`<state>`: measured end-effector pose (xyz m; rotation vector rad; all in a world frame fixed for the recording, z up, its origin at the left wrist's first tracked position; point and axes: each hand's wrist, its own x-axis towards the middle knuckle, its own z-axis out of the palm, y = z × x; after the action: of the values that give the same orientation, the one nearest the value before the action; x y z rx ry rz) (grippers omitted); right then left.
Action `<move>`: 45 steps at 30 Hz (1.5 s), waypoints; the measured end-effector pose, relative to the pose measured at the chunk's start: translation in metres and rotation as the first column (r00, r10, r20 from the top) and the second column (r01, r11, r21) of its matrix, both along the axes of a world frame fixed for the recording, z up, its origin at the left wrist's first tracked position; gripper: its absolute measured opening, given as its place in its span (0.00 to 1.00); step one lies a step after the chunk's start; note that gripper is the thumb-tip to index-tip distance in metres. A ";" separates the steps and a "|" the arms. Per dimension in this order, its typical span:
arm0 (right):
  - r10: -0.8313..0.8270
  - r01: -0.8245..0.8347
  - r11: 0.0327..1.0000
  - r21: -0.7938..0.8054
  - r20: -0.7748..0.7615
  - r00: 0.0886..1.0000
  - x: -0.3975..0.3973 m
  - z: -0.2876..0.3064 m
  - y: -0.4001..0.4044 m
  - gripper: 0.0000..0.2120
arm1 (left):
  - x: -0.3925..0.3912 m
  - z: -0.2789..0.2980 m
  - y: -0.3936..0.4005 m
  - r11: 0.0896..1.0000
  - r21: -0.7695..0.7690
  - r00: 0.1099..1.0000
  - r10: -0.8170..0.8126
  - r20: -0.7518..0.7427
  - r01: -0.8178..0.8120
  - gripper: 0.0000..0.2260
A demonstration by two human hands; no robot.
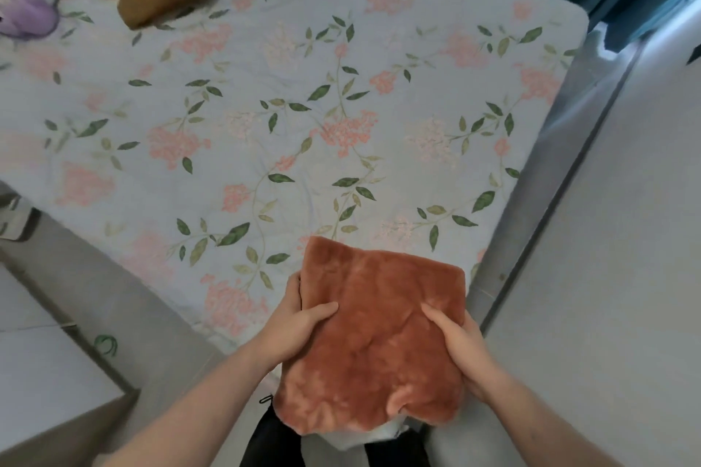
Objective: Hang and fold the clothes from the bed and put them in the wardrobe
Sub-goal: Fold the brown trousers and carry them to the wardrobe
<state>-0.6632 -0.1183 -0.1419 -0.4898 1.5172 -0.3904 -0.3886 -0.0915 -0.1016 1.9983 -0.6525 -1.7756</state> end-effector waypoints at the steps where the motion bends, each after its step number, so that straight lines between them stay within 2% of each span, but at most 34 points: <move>1: 0.024 -0.024 1.000 -0.016 0.006 1.000 0.001 0.018 0.002 0.21 | -0.002 0.016 0.006 1.000 -0.011 0.999 0.025 0.021 -0.024 0.25; 3: 0.098 -0.097 0.994 -0.044 0.016 0.995 0.003 0.048 0.007 0.20 | -0.006 0.046 0.021 0.996 -0.016 0.995 0.088 0.037 -0.087 0.22; 8: 0.286 -0.285 0.950 -0.124 -0.008 0.958 0.018 0.105 0.018 0.28 | -0.007 0.106 0.076 0.967 -0.077 0.960 0.250 0.125 -0.241 0.18; 12: 0.446 -0.438 0.873 -0.216 -0.011 0.895 0.047 0.150 0.028 0.26 | 0.003 0.140 0.128 0.909 -0.146 0.902 0.410 0.139 -0.391 0.17; 14: 0.510 -0.498 0.827 -0.262 -0.025 0.860 0.063 0.169 0.034 0.28 | 0.011 0.153 0.151 0.875 -0.185 0.871 0.473 0.130 -0.447 0.15; 17: 0.579 -0.558 0.770 -0.310 -0.028 0.815 0.089 0.197 0.050 0.27 | 0.027 0.166 0.184 0.829 -0.248 0.830 0.541 0.133 -0.501 0.18; 20: 0.638 -0.606 0.717 -0.344 -0.025 0.769 0.118 0.221 0.074 0.27 | 0.052 0.178 0.216 0.802 -0.297 0.810 0.572 0.130 -0.518 0.16; 24: 0.677 -0.639 0.685 -0.350 -0.018 0.735 0.161 0.238 0.118 0.35 | 0.100 0.194 0.270 0.762 -0.340 0.786 0.611 0.093 -0.551 0.13; 27: 0.690 -0.651 0.674 -0.349 -0.016 0.724 0.205 0.244 0.159 0.39 | 0.142 0.204 0.318 0.748 -0.348 0.768 0.631 0.106 -0.566 0.18; 29: 0.699 -0.657 0.662 -0.362 -0.019 0.715 0.239 0.246 0.185 0.39 | 0.172 0.205 0.350 0.729 -0.359 0.742 0.658 0.131 -0.583 0.22; 31: 0.711 -0.666 0.646 -0.374 -0.023 0.703 0.272 0.246 0.208 0.39 | 0.198 0.210 0.381 0.713 -0.365 0.718 0.680 0.148 -0.599 0.20; 37: 0.779 -0.708 0.555 -0.437 -0.025 0.626 0.354 0.271 0.257 0.36 | 0.251 0.233 0.450 0.581 -0.428 0.604 0.791 0.098 -0.692 0.25; 42: 0.814 -0.737 0.490 -0.466 -0.056 0.577 0.394 0.292 0.259 0.36 | 0.276 0.245 0.470 0.518 -0.478 0.566 0.823 0.052 -0.709 0.19; 45: 0.830 -0.747 0.469 -0.471 -0.056 0.556 0.413 0.303 0.257 0.32 | 0.291 0.251 0.471 0.504 -0.495 0.555 0.831 0.052 -0.708 0.16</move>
<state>-0.2504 0.1385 0.1615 -1.4360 0.8420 -0.0143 -0.0980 0.3795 0.1496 1.7907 -0.0985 -0.7102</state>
